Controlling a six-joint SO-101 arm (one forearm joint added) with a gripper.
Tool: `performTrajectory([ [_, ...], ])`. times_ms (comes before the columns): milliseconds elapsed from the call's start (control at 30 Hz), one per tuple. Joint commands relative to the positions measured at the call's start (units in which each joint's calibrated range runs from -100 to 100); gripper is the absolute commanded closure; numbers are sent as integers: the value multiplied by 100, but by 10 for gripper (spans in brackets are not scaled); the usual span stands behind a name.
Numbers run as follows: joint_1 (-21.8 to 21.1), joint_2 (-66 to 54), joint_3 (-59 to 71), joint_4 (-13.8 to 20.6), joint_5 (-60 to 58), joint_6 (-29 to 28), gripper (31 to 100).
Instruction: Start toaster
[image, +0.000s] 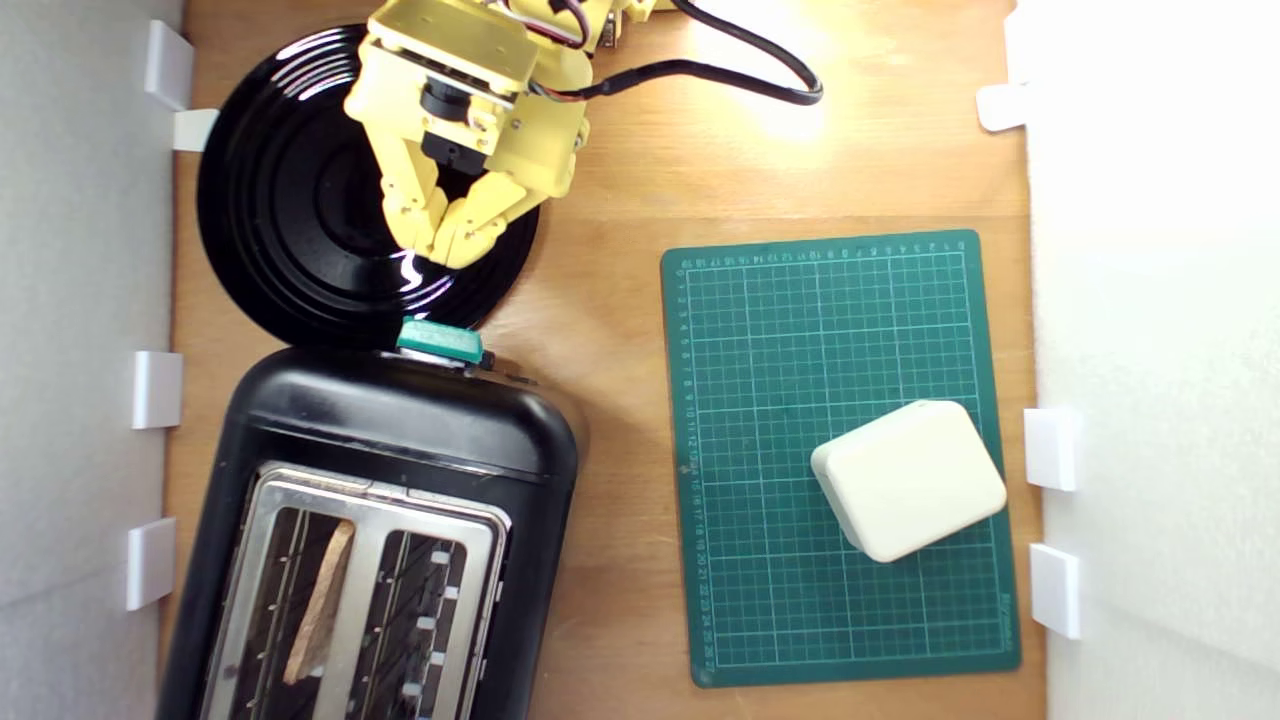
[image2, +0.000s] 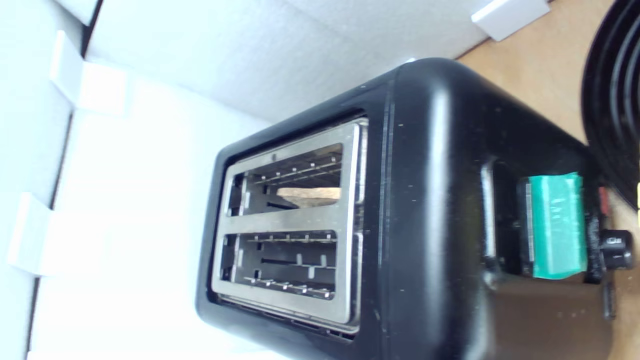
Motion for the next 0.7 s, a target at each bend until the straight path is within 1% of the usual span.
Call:
performTrajectory([
  [0, 308, 50, -378, -368, -502, 137, 989],
  [67, 395, 125, -378, -481, -682, 184, 989],
  [300, 458, 425, -378, -490, -1401, 169, 989],
  [667, 395, 608, -378, -490, -1452, 163, 989],
])
